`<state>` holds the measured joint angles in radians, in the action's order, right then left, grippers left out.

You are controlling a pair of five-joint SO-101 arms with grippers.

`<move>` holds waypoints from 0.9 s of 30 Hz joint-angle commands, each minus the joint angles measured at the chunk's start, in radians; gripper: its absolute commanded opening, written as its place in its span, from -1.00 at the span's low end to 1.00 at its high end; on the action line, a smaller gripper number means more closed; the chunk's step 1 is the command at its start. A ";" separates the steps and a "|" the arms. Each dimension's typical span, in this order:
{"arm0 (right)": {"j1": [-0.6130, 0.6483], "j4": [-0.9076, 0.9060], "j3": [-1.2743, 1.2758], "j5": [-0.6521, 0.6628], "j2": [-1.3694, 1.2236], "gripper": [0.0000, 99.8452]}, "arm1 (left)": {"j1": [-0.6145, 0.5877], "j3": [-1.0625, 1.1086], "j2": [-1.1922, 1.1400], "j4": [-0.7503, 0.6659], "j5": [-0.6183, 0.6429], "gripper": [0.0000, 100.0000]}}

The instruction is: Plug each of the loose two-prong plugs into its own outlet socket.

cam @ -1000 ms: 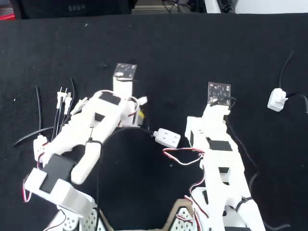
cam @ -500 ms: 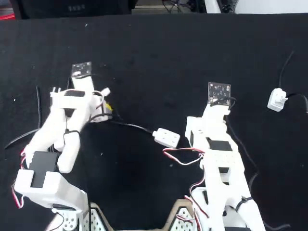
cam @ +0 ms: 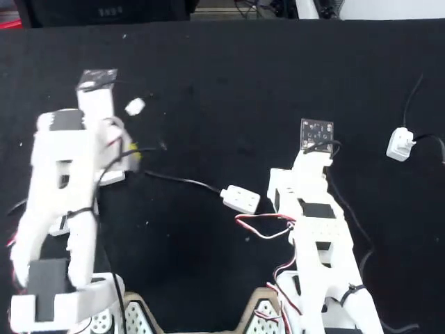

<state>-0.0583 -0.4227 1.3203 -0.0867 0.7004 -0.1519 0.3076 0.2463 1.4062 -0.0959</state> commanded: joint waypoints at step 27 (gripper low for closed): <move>0.029 -0.003 -0.058 -0.009 0.033 -0.72 | -0.687 0.593 0.101 -0.301 -0.781 -0.53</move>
<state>-0.0430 -0.4227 1.3203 -0.0898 0.7004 -0.8009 0.7940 0.3138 1.3034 -0.8646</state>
